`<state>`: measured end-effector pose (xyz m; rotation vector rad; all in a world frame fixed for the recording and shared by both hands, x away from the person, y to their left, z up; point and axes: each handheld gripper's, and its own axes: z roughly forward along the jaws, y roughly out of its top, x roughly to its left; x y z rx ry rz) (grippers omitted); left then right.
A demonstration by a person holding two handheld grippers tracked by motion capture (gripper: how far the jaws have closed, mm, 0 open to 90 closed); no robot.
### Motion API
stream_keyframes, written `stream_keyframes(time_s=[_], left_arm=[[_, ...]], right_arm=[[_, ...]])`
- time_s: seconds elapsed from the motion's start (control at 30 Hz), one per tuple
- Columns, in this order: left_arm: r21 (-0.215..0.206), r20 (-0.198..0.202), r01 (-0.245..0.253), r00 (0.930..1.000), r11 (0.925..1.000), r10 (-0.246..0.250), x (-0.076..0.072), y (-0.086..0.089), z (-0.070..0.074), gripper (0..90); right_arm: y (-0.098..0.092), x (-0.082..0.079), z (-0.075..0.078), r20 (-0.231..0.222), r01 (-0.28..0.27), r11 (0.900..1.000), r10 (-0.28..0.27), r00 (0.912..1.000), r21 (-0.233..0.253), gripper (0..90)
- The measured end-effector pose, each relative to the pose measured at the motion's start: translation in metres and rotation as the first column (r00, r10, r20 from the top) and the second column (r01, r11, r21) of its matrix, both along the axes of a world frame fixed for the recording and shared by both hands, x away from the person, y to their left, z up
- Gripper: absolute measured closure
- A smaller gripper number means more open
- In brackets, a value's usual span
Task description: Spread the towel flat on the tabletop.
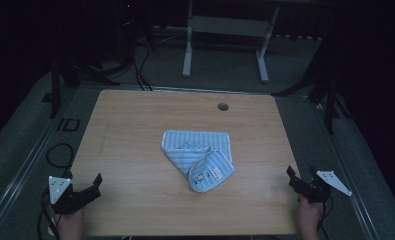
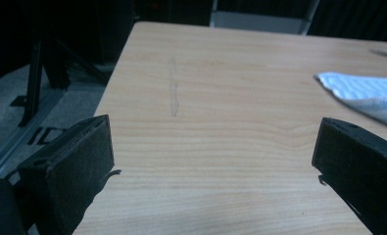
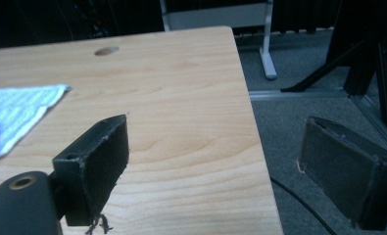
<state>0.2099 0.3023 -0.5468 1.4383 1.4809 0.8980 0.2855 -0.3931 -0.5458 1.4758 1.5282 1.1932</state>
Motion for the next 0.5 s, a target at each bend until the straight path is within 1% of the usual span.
stream_keyframes(time_s=[0.07,0.13,0.17,0.2,0.23,0.27,0.33,0.37,0.4,0.43,0.47,0.5], left_arm=[[-0.008,-0.021,0.004,0.9998,1.0000,-0.004,0.002,0.001,-0.001,1.9],[-0.023,-0.057,0.005,0.9984,0.9997,-0.006,0.004,0.003,-0.001,2.0],[-0.027,-0.085,0.007,0.9963,0.9996,-0.009,0.006,0.003,-0.001,1.9],[-0.032,-0.113,0.005,0.9935,0.9995,-0.009,0.007,0.004,-0.002,1.9],[-0.034,-0.140,0.011,0.9900,0.9994,-0.015,0.008,0.004,-0.002,1.9],[-0.033,-0.175,0.016,0.9843,0.9993,-0.021,0.010,0.004,-0.002,1.9],[-0.019,-0.224,0.025,0.9741,0.9995,-0.029,0.012,0.004,-0.001,1.9],[-0.009,-0.263,0.039,0.9639,0.9992,-0.040,0.013,0.005,-0.001,1.9],[0.003,-0.301,0.050,0.9524,0.9987,-0.047,0.015,0.006,-0.001,1.9],[0.013,-0.348,0.073,0.9353,0.9973,-0.064,0.017,0.008,0.000,1.9],[0.013,-0.348,0.073,0.9353,0.9973,-0.064,0.017,0.008,0.000,1.9],[0.037,-0.383,0.082,0.9217,0.9960,-0.061,0.017,0.011,0.002,1.9]], right_arm=[[0.001,0.001,-0.001,-0.012,0.006,1.000,-0.006,0.9999,-0.012,11.2],[0.001,0.002,-0.001,-0.030,0.009,1.000,-0.010,0.9995,-0.013,11.3],[0.002,0.003,-0.001,-0.042,0.010,1.000,-0.011,0.9991,-0.011,11.7],[0.002,0.005,-0.002,-0.065,0.009,1.000,-0.010,0.9978,-0.019,12.9],[0.003,0.006,-0.003,-0.085,0.009,0.999,-0.013,0.9963,-0.038,12.9],[0.004,0.007,-0.003,-0.094,0.009,0.999,-0.013,0.9955,-0.048,13.2],[0.005,0.008,-0.002,-0.118,-0.019,0.999,0.014,0.9930,-0.047,13.2],[0.006,0.009,-0.001,-0.126,-0.021,0.998,0.014,0.9919,-0.052,13.7],[0.006,0.011,0.000,-0.162,-0.042,0.998,0.034,0.9863,-0.047,13.7],[0.006,0.013,0.002,-0.198,-0.078,0.996,0.069,0.9778,-0.035,13.8],[0.006,0.013,0.002,-0.198,-0.078,0.996,0.069,0.9778,-0.035,13.8],[0.006,0.018,0.005,-0.284,-0.149,0.989,0.137,0.9491,-0.019,14.0]])
